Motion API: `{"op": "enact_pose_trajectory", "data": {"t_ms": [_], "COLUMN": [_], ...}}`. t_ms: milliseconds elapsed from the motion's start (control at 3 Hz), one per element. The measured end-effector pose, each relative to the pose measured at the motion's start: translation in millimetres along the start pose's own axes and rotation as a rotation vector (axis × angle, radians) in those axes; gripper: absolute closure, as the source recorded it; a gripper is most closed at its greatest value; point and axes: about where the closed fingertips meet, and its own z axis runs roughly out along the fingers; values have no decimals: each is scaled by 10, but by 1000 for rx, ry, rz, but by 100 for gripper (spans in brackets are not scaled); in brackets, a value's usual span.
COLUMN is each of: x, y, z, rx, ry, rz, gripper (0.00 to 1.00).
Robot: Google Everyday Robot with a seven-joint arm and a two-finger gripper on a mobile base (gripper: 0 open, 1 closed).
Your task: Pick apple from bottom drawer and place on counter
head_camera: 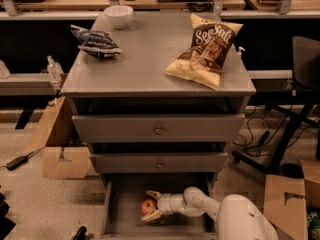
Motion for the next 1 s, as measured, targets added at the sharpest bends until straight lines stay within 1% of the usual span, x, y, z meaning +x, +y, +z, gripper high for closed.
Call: {"op": "enact_pose_trajectory", "data": {"t_ms": [333, 667, 1000], "x": [10, 6, -18], "y": [-142, -117, -92], "z": [-28, -5, -6], "rx": [11, 6, 2], "ry": [2, 0, -2], "rz": [-11, -10, -9], "gripper": [56, 80, 100]}}
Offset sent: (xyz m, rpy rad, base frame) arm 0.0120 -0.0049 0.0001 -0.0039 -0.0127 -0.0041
